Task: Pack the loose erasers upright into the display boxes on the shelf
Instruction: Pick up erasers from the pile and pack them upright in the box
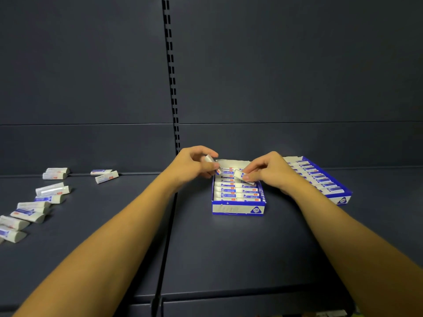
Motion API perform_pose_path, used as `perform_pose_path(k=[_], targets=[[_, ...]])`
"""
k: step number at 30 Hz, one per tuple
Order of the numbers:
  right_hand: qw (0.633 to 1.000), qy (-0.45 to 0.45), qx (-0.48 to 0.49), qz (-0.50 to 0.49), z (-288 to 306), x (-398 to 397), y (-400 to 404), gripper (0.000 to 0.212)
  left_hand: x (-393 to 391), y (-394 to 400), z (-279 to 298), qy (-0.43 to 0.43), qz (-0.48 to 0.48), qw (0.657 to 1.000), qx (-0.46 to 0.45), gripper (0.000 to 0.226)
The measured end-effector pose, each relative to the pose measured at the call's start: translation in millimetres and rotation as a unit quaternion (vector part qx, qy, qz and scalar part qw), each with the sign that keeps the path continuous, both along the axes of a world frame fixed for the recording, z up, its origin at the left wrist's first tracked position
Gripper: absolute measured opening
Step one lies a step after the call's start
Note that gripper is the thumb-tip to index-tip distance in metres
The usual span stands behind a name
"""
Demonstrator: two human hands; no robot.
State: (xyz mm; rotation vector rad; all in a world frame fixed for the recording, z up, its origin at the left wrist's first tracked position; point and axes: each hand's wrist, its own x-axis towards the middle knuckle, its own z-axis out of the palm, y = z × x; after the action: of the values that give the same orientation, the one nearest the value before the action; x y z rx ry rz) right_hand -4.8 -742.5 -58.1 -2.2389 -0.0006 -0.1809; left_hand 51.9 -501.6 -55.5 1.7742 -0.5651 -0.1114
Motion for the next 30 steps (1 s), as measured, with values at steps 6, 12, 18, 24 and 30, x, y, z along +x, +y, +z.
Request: perform_pose_path(k=[6, 12, 18, 24, 30], targets=[[1.000, -0.013, 0.013, 0.000, -10, 6, 5, 0.014, -1, -1, -16, -0.018, 0.023, 0.999, -0.038, 0.024], [0.999, -0.026, 0.028, 0.017, -7, 7, 5, 0.014, -4, -6, -13, -0.062, 0.006, 0.998, -0.013, 0.008], [1.000, -0.016, -0.011, 0.018, -5, 4, 6, 0.013, -3, -7, -17, -0.071, 0.015, 0.997, 0.031, 0.007], [1.000, -0.018, -0.016, 0.016, 1, -4, 6, 0.013, -6, -10, -15, -0.132, 0.033, 0.989, 0.054, 0.010], [1.000, 0.003, -0.022, 0.016, 3, -7, 6, 0.017, -13, -11, -10, -0.136, 0.026, 0.985, 0.104, 0.010]])
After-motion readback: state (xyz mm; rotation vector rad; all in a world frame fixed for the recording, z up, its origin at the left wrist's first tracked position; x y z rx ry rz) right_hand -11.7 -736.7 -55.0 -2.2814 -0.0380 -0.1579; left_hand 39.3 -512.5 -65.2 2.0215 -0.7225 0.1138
